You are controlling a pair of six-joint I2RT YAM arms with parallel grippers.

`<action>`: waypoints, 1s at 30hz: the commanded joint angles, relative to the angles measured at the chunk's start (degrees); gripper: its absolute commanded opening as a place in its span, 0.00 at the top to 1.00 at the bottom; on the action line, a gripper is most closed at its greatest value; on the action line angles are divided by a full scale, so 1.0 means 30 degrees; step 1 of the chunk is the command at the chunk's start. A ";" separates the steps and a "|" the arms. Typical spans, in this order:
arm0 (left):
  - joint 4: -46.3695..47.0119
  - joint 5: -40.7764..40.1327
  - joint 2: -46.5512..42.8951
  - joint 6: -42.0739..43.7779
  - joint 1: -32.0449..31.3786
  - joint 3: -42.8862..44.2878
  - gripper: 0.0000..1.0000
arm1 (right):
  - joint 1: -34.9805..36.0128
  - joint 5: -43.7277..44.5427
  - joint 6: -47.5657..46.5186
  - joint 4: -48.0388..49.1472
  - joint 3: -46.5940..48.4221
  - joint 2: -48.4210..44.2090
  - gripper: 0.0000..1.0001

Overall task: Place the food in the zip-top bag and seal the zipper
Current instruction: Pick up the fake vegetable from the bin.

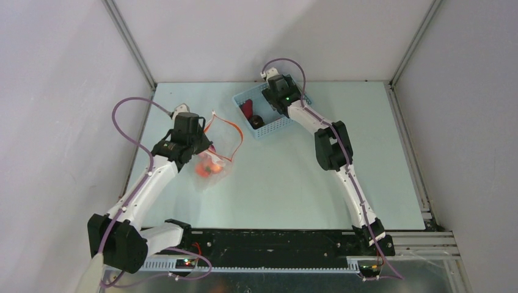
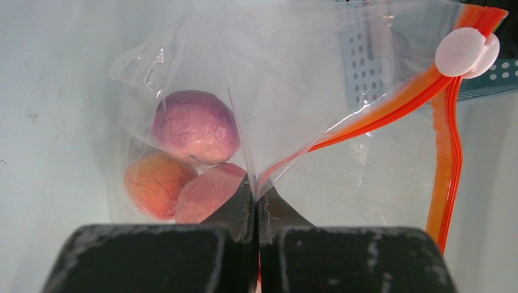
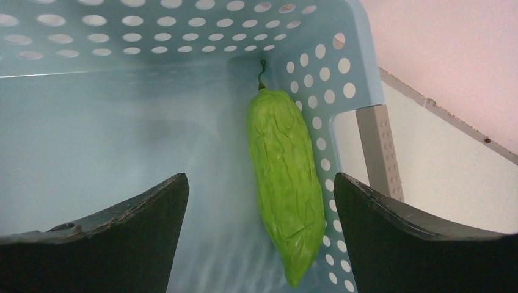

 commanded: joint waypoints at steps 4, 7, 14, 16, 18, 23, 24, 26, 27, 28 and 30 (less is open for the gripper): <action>0.0375 -0.0095 0.0097 0.0052 0.0166 -0.0006 1.00 | -0.0298 0.0725 -0.0441 0.2473 0.1009 0.0827 0.13; 0.0320 -0.0139 0.0102 0.0074 0.0166 0.0034 1.00 | -0.0405 0.0770 -0.0185 0.2470 0.1411 0.1160 0.18; 0.0381 -0.0050 -0.0025 0.0083 0.0165 0.0083 1.00 | -0.0601 0.0326 0.0233 0.1124 0.2228 0.1442 0.20; 0.0427 -0.0006 -0.0037 0.0078 0.0151 0.0079 1.00 | -0.0598 0.0076 0.0245 0.0361 0.2225 0.1406 0.21; 0.0410 0.0037 -0.0060 0.0136 0.0161 0.0100 1.00 | -0.0684 -0.0189 0.0265 -0.0357 0.2228 0.1372 0.21; 0.0301 0.0150 -0.0087 0.0226 0.0143 0.0026 1.00 | -0.0932 -0.1585 0.0787 -0.2118 0.2160 0.1091 0.21; 0.0309 0.0137 -0.0105 0.0213 0.0140 0.0019 1.00 | -0.0972 -0.2017 0.0754 -0.2262 0.2146 0.1060 0.22; 0.0264 0.0124 -0.0142 0.0186 0.0155 -0.0028 1.00 | -0.0983 -0.2469 0.0629 -0.2556 0.2141 0.1029 0.26; 0.0259 0.0131 -0.0186 0.0177 0.0163 -0.0035 1.00 | -0.0992 -0.2729 0.0564 -0.2583 0.2163 0.1044 0.28; 0.0258 0.0122 -0.0213 0.0171 0.0165 -0.0027 1.00 | -0.0988 -0.2811 0.0478 -0.2604 0.2166 0.1047 0.31; 0.0210 0.0089 -0.0346 0.0151 0.0166 -0.0067 1.00 | -0.1007 -0.2923 0.0320 -0.2588 0.2162 0.1075 0.37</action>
